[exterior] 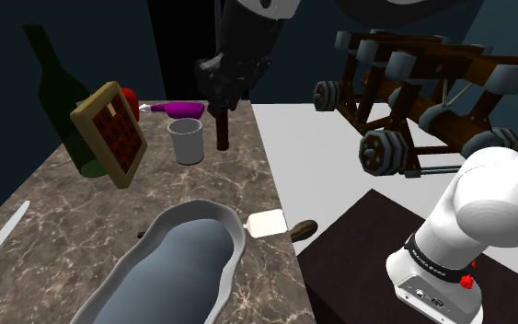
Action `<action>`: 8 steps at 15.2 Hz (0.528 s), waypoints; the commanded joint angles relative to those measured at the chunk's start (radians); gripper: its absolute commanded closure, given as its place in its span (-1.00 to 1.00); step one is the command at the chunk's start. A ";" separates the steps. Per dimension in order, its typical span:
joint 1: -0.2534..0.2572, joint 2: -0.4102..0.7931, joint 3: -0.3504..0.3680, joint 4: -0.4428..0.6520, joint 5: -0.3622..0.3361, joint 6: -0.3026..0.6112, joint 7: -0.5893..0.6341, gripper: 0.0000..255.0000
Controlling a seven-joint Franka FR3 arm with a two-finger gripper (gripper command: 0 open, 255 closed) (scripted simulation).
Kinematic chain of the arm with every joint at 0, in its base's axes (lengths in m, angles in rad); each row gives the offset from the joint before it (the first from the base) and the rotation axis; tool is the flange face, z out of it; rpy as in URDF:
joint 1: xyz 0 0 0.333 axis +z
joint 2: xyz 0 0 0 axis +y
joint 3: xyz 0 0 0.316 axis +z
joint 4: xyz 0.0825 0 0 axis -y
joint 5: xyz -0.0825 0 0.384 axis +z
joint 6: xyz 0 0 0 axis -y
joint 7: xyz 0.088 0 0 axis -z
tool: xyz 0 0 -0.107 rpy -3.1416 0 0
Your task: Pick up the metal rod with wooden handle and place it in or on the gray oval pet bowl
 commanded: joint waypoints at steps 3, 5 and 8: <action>0.005 0.024 0.097 0.033 -0.016 -0.009 0.112 1.00; 0.003 0.040 0.148 0.053 -0.028 -0.014 0.168 1.00; -0.006 0.076 0.233 0.092 -0.055 -0.023 0.257 1.00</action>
